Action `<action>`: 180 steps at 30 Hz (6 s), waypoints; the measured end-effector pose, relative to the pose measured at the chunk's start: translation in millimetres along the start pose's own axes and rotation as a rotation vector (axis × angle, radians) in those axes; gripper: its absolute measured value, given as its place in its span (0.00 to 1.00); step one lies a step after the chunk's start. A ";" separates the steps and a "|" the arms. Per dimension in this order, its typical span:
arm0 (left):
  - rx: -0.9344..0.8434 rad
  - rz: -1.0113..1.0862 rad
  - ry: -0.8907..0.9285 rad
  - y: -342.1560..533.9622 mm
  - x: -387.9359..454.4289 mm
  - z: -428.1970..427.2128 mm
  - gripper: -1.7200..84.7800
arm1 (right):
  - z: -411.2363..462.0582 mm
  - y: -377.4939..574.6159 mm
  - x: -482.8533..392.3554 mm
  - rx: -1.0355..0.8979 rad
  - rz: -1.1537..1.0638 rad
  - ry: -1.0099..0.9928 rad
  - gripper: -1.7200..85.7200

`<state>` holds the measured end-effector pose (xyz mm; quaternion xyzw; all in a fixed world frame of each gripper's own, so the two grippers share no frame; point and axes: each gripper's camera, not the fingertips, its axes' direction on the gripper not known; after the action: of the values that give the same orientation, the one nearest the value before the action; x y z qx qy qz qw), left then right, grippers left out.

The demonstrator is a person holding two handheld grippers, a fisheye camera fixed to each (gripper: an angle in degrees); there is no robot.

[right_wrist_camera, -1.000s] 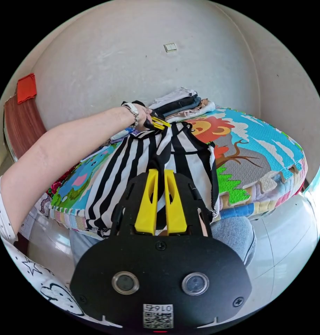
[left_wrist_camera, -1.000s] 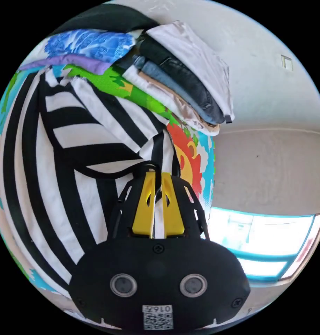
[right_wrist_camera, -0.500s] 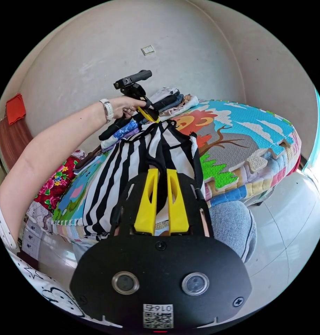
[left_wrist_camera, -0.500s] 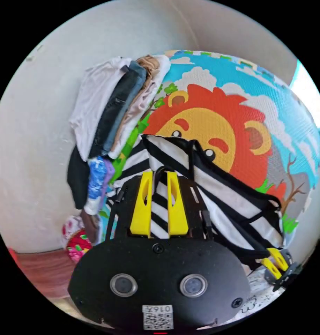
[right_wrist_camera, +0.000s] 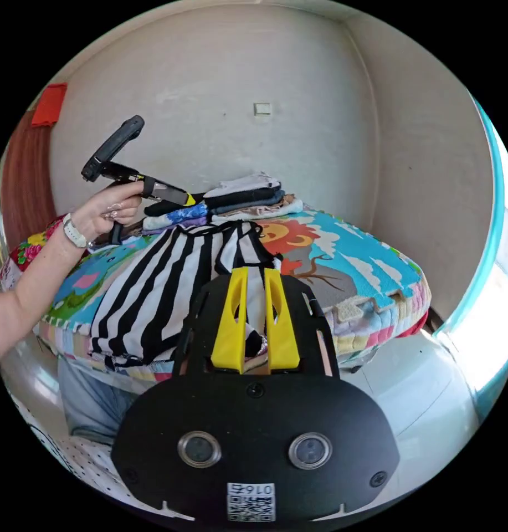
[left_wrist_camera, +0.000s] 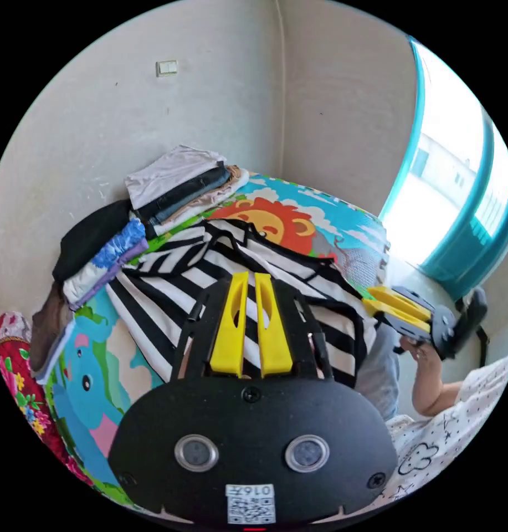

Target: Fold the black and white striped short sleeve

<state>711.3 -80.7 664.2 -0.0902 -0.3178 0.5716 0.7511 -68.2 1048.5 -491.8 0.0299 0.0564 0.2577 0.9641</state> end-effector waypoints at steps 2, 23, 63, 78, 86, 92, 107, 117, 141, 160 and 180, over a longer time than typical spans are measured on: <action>0.025 -0.024 0.090 43.9 13.2 -8.9 0.09 | 21.7 -7.6 -4.1 -0.063 -0.074 -0.072 0.11; 0.093 0.106 -0.166 206.4 107.9 -57.3 0.02 | 92.9 -47.5 58.6 -0.156 0.094 -0.180 0.03; 0.322 -0.312 -0.224 172.8 -279.5 65.1 0.01 | 516.3 -349.0 -163.6 -0.137 -1.051 -0.178 0.13; 0.147 -0.375 0.039 181.3 -386.7 148.5 0.01 | 686.8 -467.5 -159.7 -0.298 -0.841 -0.102 0.04; 0.169 -0.450 0.156 193.8 -437.5 181.1 0.01 | 730.7 -506.1 -127.8 -0.250 -0.762 -0.355 0.10; 0.181 -0.455 0.245 197.7 -464.3 204.9 0.01 | 760.9 -483.5 -174.4 -0.245 -1.073 -0.280 0.12; 0.220 -0.468 0.275 201.2 -502.1 238.3 0.01 | 881.6 -545.0 -82.6 -0.415 -0.655 -0.031 0.07; 0.223 -0.462 0.296 193.0 -511.2 250.9 0.01 | 916.1 -556.4 -39.2 -0.435 -0.535 -0.348 0.13; 0.084 -0.382 0.062 140.1 -458.8 226.8 0.01 | 902.0 -548.2 -19.8 -0.509 -0.655 -0.032 0.05; 0.034 -0.127 0.278 69.7 -353.1 200.7 0.01 | 784.6 -454.8 91.0 -0.591 -0.469 -0.314 0.12; -0.174 0.497 0.184 8.6 -97.5 175.1 0.11 | 596.8 -250.0 119.3 -0.506 -0.455 -0.345 0.09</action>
<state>588.6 -207.1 760.3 -0.2808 -0.2644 0.6982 0.6031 231.9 874.7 67.3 -0.1796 -0.1669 0.0341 0.9689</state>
